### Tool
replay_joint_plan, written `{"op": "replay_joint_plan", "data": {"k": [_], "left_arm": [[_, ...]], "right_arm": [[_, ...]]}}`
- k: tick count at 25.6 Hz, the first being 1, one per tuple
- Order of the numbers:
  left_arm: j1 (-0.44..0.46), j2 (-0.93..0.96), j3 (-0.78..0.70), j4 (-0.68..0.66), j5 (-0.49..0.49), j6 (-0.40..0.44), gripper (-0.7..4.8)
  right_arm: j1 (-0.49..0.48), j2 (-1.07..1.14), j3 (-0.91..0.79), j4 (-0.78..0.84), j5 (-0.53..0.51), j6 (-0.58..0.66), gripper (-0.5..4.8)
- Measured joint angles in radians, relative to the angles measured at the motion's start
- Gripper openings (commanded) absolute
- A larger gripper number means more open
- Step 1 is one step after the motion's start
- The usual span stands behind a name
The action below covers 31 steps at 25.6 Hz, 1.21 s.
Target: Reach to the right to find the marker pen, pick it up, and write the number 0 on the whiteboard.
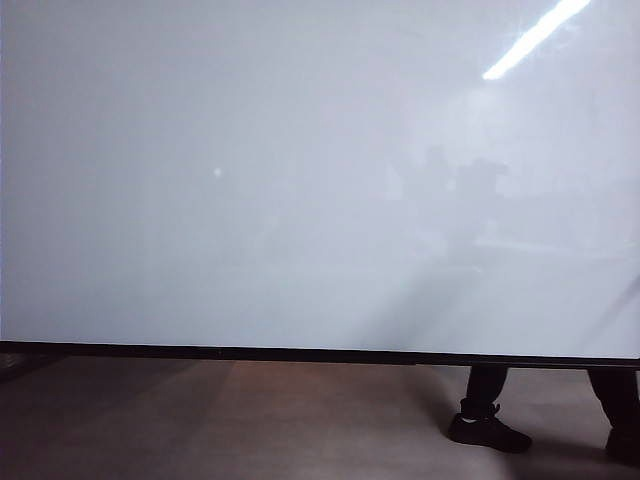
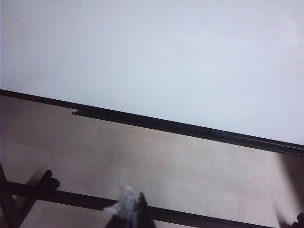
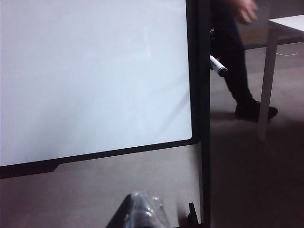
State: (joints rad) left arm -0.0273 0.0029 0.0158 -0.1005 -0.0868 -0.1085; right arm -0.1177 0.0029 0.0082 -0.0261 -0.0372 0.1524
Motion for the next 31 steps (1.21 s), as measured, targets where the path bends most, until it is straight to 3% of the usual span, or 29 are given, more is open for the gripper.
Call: {"op": "replay_joint_plan", "data": {"k": [8,10,12,15,21,23,28,31], "left_arm": [[0.000,0.000,0.000,0.000,0.000,0.000,-0.05],[0.000,0.001,0.010,-0.002,0.014,-0.001,-0.05],[0.000,0.001,0.047,0.005,0.019,-0.038,-0.05],[-0.005,0.000,0.119,0.021,0.028,-0.084,-0.05],[-0.007,0.163,0.328,0.029,0.225,-0.090,-0.05],[-0.008,0.256,0.391,0.029,0.282,-0.086,-0.05],[-0.064,0.439,0.526,0.032,0.333,-0.013,-0.05],[-0.145,0.537,0.608,0.034,0.333,0.005,-0.05]], "right_arm": [[0.000,0.000,0.000,-0.002,0.008,-0.018,-0.05],[0.000,0.000,0.001,0.026,0.007,-0.025,0.27],[0.000,0.002,0.055,0.066,-0.013,-0.025,1.54],[0.000,0.001,0.221,0.096,-0.007,-0.026,3.92],[0.000,0.159,0.506,-0.075,-0.003,-0.088,4.02],[0.000,0.216,0.562,-0.115,-0.027,-0.129,4.31],[0.000,0.323,0.641,-0.123,-0.036,-0.159,4.37],[-0.001,0.358,0.650,-0.066,-0.047,-0.163,4.42]]}}
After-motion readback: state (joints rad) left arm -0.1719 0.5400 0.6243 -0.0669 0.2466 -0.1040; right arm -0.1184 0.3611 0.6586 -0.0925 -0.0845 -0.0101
